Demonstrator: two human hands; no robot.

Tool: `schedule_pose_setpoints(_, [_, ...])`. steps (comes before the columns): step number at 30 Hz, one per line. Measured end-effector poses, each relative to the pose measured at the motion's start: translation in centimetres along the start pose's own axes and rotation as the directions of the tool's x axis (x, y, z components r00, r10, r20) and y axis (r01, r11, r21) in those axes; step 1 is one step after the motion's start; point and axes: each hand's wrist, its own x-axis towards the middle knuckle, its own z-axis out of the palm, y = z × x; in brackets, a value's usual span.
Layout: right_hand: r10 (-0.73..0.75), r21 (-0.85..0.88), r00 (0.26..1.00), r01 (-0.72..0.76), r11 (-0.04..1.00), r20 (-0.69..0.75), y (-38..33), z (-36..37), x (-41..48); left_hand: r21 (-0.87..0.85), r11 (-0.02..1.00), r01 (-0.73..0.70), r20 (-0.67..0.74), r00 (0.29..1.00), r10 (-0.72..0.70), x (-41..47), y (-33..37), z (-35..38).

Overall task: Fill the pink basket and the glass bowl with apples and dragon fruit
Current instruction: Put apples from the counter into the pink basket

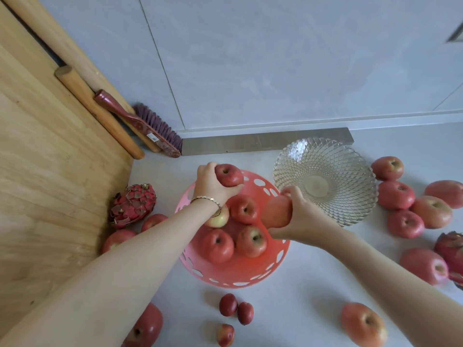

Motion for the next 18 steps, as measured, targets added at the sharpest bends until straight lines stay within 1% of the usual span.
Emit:
schedule_pose_setpoints(3, [0.001, 0.017, 1.000, -0.001, 1.000, -0.009, 1.0, 0.1, 0.0, 0.086, 0.995, -0.041, 0.088, 0.996, 0.033, 0.5, -1.3, 0.5])
schedule_pose_setpoints(8, [0.003, 0.003, 0.999, -0.003, 1.000, -0.037, 1.8, 0.4, 0.2, 0.146, 0.977, -0.153, 0.128, 0.983, 0.135, 0.8, -2.5, 0.4])
schedule_pose_setpoints(11, [-0.015, -0.017, 0.997, 0.013, 1.000, -0.075, 1.4, 0.8, 0.5, 0.305, 0.917, -0.258, 0.187, 0.960, 0.207, 0.5, -2.7, 0.4])
schedule_pose_setpoints(14, [-0.072, -0.089, 0.995, 0.065, 0.994, -0.074, 0.8, 1.1, 1.1, 0.419, 0.865, -0.275, 0.206, 0.957, 0.205, 0.2, -2.7, 0.5])
schedule_pose_setpoints(18, [-0.156, -0.243, 0.987, 0.145, 0.959, -0.029, 0.0, 1.0, 2.0, 0.473, 0.818, -0.327, 0.260, 0.939, 0.226, 0.5, -2.5, 0.2])
